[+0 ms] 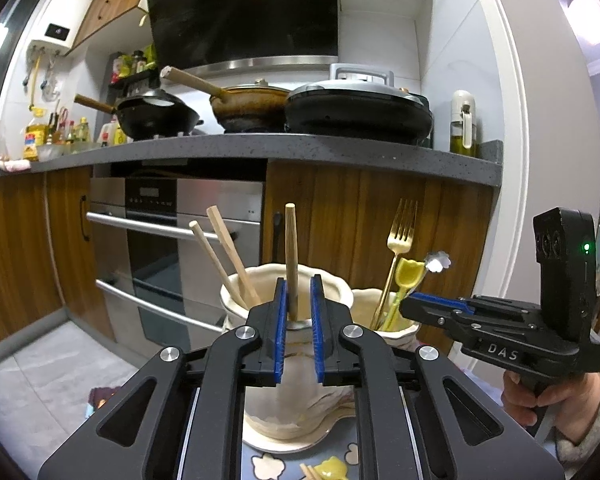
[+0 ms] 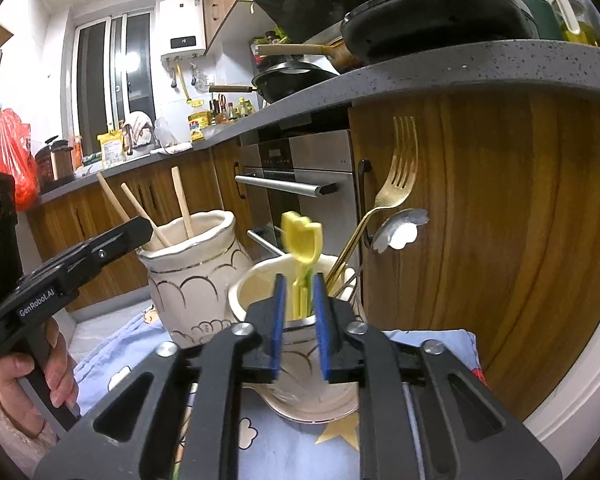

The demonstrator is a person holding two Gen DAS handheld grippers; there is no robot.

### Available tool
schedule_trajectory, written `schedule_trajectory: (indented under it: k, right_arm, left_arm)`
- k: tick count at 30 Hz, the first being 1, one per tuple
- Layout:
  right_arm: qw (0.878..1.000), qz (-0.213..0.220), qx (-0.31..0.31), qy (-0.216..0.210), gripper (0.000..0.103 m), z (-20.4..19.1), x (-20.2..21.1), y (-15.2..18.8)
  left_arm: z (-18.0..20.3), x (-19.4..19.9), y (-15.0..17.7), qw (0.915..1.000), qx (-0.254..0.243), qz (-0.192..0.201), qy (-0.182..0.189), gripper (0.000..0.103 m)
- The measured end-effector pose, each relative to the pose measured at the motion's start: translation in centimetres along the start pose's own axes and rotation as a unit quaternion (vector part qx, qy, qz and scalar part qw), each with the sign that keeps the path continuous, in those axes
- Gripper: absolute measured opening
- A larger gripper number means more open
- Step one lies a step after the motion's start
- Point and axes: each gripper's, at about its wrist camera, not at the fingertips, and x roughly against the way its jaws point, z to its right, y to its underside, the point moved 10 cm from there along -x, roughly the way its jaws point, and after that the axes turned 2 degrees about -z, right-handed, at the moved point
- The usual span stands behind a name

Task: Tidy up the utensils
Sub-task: 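Lower and open the left gripper into the tall cup while the right releases the yellow spoon, then move both grippers back from the holder to the loose utensils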

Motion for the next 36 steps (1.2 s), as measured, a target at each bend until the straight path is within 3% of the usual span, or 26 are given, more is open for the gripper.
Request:
schedule_trajectory:
  k: [4,9,12,14,19,22,23,24,25,31,36]
  right_arm:
    - [1.0,0.001,-0.004,0.002,0.019,0.1,0.1,0.0]
    - [1.0,-0.001,-0.018,0.008,0.032,0.6,0.6,0.2]
    - [0.999,0.003,-0.029,0.015,0.051,0.9,1.4,0.4]
    - [0.999,0.01,-0.033,0.024,0.071,1.1,2.2,0.5]
    - [0.999,0.019,-0.021,0.031,0.085,0.3,3.8,1.0]
    - [0.999,0.019,-0.019,0.035,0.09,0.2,4.6,1.6]
    - [0.999,0.018,-0.022,0.036,0.092,0.2,4.9,1.9]
    - [0.999,0.015,-0.025,0.035,0.092,0.2,5.1,2.2]
    - [0.999,0.013,-0.03,0.036,0.093,0.3,5.3,2.5]
    - [0.998,-0.009,-0.058,0.03,0.095,0.6,6.5,4.1]
    - [0.997,-0.036,-0.065,0.032,0.098,0.2,6.8,5.7]
  left_arm:
    - [0.1,0.1,-0.2,1.0,-0.001,0.001,0.001,0.012]
    - [0.1,0.5,-0.2,0.9999,-0.006,0.003,-0.008,0.016]
    - [0.2,1.3,-0.4,0.9991,-0.022,0.012,-0.033,0.027]
    - [0.6,2.0,-0.5,0.9985,-0.032,0.015,-0.042,0.036]
    - [1.0,3.6,0.0,0.9977,-0.037,0.008,-0.056,0.049]
    - [0.5,4.6,0.8,0.9977,-0.02,-0.008,-0.063,0.052]
    - [0.2,4.9,1.4,0.9974,-0.01,-0.02,-0.068,0.059]
    - [-0.1,5.3,1.9,0.9968,-0.003,-0.028,-0.075,0.08]
    - [-0.3,5.5,2.2,0.9964,0.003,-0.032,-0.079,0.087]
    - [-0.8,7.1,5.4,0.9913,0.028,-0.084,-0.098,0.088]
    - [-1.1,7.1,9.3,0.9775,0.04,-0.166,-0.124,0.089]
